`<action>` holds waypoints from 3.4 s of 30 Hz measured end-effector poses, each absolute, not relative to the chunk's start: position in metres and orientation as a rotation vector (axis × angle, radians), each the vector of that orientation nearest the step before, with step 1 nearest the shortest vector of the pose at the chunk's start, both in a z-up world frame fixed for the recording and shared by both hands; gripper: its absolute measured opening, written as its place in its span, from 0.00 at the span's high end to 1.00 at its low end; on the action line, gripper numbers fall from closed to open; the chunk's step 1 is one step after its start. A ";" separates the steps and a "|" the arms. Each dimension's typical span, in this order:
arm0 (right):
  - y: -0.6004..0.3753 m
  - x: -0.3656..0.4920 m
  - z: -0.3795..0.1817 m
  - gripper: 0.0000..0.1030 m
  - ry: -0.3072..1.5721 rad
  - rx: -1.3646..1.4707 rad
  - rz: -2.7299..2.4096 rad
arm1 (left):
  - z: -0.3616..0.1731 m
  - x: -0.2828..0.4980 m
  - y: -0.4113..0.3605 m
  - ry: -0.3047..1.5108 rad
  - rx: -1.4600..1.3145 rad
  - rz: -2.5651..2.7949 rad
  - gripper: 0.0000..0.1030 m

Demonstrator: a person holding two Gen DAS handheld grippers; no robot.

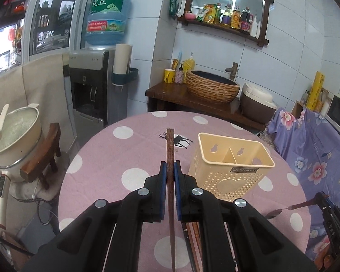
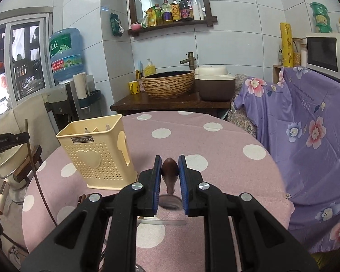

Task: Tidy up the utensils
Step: 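Lift the wooden spoon with the right gripper and lower it into the holder, then open the right gripper to release the spoon and withdraw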

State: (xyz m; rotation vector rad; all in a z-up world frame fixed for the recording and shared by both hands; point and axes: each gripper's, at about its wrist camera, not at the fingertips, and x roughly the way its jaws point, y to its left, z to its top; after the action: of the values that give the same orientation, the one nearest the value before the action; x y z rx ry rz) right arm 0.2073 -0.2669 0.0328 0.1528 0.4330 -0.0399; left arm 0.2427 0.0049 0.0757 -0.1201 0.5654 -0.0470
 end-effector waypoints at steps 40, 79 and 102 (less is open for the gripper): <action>-0.229 0.250 0.118 0.85 0.404 0.057 0.087 | 0.167 0.260 0.021 0.465 -0.157 -0.102 0.93; -0.168 0.343 0.066 0.84 0.493 0.115 0.159 | 0.096 0.315 -0.043 0.543 -0.129 -0.124 0.93; -0.169 0.224 -0.021 0.35 0.626 -0.021 0.390 | 0.016 0.193 0.016 0.519 -0.082 -0.029 0.05</action>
State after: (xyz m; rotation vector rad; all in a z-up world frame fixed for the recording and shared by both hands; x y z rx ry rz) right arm 0.2242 -0.1692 -0.0206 -0.0211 0.6255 0.3897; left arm 0.1928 0.0164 0.0158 -0.0818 0.5194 -0.0295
